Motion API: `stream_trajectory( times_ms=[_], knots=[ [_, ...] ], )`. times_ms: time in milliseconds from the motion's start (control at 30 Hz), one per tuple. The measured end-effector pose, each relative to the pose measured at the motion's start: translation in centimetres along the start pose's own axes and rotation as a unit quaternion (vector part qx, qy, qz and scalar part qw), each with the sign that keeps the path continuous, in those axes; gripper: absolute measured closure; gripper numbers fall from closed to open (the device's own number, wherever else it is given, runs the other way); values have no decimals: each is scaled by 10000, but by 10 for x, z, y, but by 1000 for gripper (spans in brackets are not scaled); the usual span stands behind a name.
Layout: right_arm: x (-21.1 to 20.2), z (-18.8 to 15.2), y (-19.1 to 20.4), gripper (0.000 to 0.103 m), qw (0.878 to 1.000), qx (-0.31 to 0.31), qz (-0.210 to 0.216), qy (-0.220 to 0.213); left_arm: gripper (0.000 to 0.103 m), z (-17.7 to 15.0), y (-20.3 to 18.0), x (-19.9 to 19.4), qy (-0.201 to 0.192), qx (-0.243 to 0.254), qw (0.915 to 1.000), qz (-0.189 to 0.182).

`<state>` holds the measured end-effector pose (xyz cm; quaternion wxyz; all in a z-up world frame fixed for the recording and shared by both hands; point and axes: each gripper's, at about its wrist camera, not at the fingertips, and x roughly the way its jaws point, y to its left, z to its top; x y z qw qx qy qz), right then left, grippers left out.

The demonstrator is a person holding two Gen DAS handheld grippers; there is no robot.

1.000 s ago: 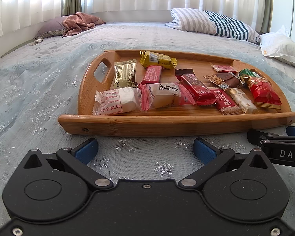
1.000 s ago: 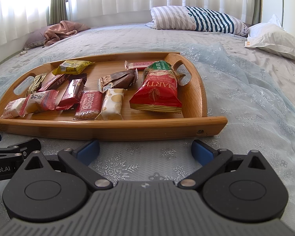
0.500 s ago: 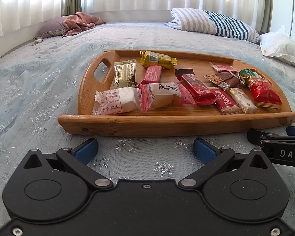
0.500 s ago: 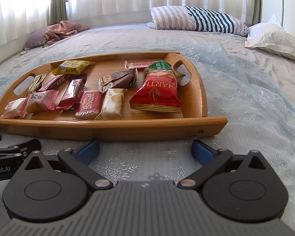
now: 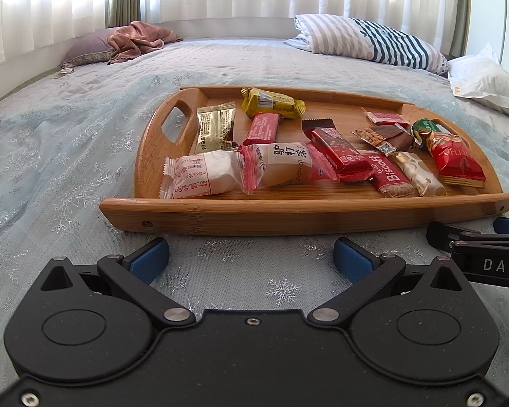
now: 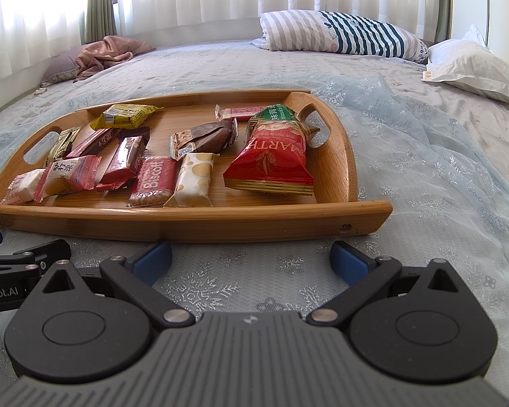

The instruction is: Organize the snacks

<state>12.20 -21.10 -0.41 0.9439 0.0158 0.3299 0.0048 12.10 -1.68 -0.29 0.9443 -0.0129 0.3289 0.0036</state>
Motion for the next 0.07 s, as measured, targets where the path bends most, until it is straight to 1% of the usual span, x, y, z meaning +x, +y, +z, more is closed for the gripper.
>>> stream_trajectory(
  times_ms=[67],
  knots=[
    [0,0,0,0,10000,1,1,0,0,0,0,0,4,-3,10000,-1]
  ],
)
